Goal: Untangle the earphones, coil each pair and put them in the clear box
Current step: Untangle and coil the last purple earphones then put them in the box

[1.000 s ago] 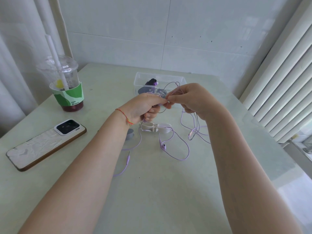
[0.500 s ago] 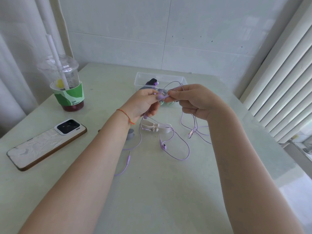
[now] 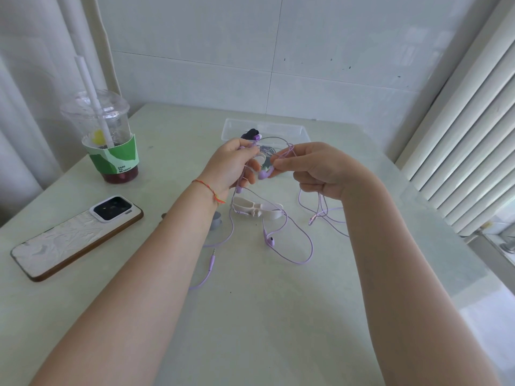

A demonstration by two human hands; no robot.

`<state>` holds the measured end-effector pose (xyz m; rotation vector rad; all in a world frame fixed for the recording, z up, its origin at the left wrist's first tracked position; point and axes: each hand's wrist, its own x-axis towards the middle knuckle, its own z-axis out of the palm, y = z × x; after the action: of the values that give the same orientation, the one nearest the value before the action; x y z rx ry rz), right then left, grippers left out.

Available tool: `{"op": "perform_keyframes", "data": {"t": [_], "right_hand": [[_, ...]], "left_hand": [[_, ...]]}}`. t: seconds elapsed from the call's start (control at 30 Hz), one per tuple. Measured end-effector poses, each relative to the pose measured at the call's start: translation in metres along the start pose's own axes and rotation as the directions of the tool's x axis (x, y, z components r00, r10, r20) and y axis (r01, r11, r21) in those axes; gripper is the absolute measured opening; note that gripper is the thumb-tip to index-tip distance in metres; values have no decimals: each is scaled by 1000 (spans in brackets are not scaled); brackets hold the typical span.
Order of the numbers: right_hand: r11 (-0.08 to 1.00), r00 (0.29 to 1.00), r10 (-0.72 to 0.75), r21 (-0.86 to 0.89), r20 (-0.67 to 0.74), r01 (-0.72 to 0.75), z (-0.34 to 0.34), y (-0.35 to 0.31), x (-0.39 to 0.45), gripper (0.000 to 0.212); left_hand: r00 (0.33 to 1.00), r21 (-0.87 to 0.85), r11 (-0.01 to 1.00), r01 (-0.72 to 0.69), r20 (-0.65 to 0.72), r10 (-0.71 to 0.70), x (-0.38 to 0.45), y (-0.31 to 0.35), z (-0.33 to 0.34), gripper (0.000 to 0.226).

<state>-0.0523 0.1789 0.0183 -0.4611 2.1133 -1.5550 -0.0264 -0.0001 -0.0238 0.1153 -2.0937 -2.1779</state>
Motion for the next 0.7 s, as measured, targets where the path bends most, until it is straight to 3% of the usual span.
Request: {"op": "perform_keyframes", "data": {"t": [0.23, 0.33, 0.47, 0.6, 0.7], "right_hand": [[998, 996, -53, -29, -70, 51, 1, 1, 1, 17], [994, 978, -75, -93, -193, 58, -1, 1, 3, 26], [966, 903, -132, -257, -408, 25, -2, 6, 8, 30], [996, 943, -82, 12, -323, 90, 1, 4, 6, 19], [992, 957, -58, 88, -285, 86, -1, 2, 4, 17]], "left_hand": [[1000, 24, 999, 22, 20, -22, 0, -1, 0, 17], [1000, 31, 999, 24, 0, -24, 1, -2, 0, 20], [999, 52, 998, 35, 13, -36, 1, -3, -1, 19], [983, 98, 994, 54, 168, -70, -4, -2, 1, 16], [973, 108, 994, 33, 222, -57, -7, 0, 2, 22]]}}
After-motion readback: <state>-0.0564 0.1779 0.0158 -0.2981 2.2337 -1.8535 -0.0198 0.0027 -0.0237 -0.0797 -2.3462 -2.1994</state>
